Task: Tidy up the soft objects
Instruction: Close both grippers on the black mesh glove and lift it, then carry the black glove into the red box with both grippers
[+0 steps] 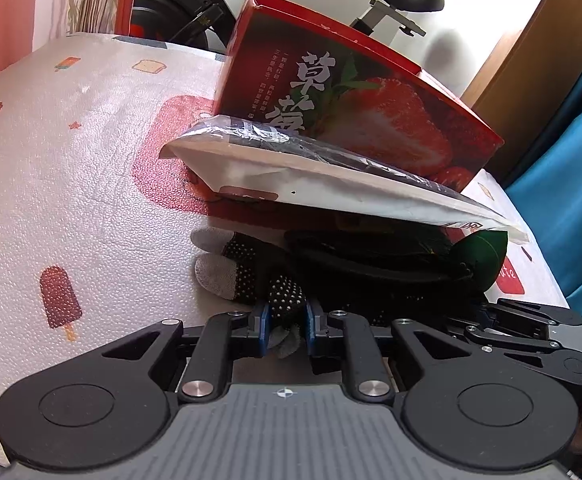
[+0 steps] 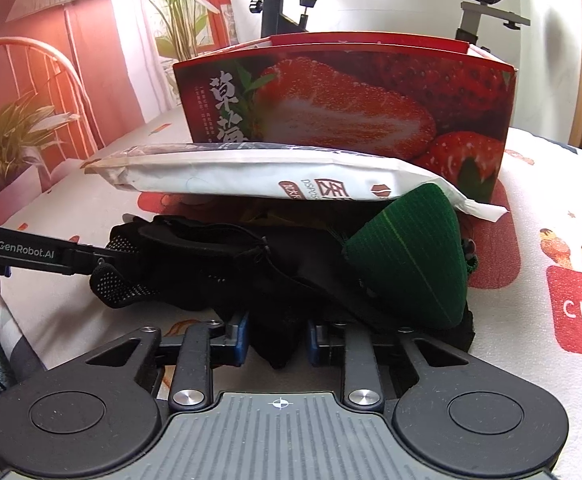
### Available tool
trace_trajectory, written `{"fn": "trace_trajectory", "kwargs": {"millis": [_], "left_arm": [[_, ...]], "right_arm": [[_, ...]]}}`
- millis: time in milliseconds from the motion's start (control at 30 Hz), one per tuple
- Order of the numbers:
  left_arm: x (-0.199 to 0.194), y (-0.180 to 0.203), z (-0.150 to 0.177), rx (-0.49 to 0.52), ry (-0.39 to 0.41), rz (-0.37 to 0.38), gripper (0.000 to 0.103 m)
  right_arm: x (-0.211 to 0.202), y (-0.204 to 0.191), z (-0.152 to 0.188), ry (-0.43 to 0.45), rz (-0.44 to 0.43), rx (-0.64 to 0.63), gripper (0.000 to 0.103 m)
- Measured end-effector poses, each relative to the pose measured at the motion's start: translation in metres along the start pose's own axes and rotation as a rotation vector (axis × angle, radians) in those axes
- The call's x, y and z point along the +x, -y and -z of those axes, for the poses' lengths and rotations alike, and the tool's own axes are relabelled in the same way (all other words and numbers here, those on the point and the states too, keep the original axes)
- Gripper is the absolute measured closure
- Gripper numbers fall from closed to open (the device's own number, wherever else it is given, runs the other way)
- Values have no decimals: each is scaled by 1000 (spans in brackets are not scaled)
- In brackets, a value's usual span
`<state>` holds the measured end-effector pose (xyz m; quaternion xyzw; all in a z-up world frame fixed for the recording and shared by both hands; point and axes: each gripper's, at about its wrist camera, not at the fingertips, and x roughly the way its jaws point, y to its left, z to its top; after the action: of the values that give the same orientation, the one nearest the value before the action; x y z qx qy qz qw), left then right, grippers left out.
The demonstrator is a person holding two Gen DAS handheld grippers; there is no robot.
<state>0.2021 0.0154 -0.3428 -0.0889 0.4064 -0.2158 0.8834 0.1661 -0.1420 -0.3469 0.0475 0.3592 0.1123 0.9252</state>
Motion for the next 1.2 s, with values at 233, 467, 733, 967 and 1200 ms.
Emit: {"fn": "trace_trajectory", "kwargs": {"millis": [233, 467, 733, 967, 1200], "left_arm": [[-9, 8, -3, 17, 12, -7, 85], [-31, 9, -6, 16, 57, -9, 85], [-67, 4, -24, 10, 152, -16, 85], [-98, 15, -44, 26, 250, -8, 85], [-110, 34, -69, 79, 322, 4, 85]], "right_arm": [[-5, 1, 1, -7, -22, 15, 83], [-15, -7, -4, 4, -61, 8, 84], [-38, -27, -21, 79, -95, -56, 84], [-60, -42, -49, 181, -112, -101, 84], [-77, -37, -82, 250, -91, -127, 84]]}}
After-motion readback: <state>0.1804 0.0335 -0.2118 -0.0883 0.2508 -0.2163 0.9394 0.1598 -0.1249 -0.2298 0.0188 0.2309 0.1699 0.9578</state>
